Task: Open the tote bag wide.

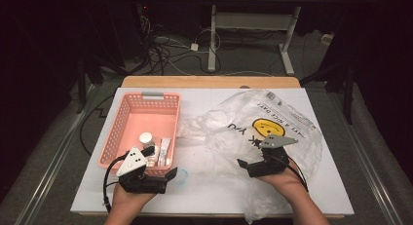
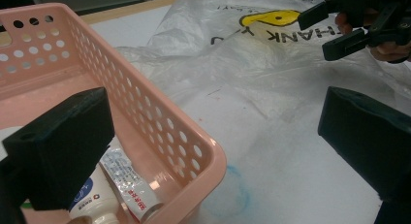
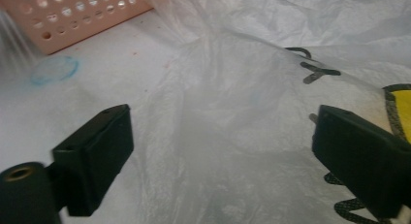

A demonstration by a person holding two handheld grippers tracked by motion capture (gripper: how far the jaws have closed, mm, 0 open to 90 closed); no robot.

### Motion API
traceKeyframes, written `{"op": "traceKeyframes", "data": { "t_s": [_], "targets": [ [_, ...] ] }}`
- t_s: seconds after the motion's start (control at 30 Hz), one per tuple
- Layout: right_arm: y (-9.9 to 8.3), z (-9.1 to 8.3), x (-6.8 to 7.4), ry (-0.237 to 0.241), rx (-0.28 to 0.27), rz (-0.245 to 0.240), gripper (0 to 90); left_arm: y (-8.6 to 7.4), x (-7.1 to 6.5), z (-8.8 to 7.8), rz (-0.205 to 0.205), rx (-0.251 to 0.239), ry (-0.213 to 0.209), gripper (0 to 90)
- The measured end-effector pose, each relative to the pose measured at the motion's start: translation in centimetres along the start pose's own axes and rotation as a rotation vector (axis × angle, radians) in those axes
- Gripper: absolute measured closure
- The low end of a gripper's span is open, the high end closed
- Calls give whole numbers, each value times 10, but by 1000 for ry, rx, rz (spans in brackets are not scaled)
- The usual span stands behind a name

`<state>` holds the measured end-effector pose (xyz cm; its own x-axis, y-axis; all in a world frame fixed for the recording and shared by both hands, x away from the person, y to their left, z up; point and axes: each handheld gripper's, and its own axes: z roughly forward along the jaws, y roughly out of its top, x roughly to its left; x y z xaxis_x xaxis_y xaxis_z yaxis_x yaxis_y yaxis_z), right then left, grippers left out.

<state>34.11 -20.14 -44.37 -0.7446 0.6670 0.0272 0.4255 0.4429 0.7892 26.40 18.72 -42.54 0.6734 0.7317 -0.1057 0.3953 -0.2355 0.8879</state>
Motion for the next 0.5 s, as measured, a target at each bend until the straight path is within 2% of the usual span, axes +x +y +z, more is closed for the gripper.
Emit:
{"op": "traceKeyframes", "data": {
  "t_s": [0.1, 0.17, 0.2, 0.23, 0.37, 0.43, 0.5],
  "targets": [
    [-1, 1, 2, 27, 15, -13, 234, 1, -2, 1, 6, 0, 3, 0],
    [-2, 5, 3, 31, 45, -20, 287, 1, -2, 1, 8, 2, 3, 0],
    [-3, 10, 4, 30, 79, -35, 311, 1, -2, 1, 9, 2, 3, 0],
    [-3, 10, 4, 30, 79, -35, 311, 1, -2, 1, 10, 2, 4, 0],
    [-10, 23, 5, 25, 143, -51, 317, 0, -1, 0, 4, -3, 4, 0],
    [-16, 29, 6, 30, 165, -50, 345, 0, 0, -1, 5, -5, 4, 0],
    [-19, 32, 7, 14, 182, -52, 383, 0, 0, -1, 4, -4, 3, 0]
  ]
}}
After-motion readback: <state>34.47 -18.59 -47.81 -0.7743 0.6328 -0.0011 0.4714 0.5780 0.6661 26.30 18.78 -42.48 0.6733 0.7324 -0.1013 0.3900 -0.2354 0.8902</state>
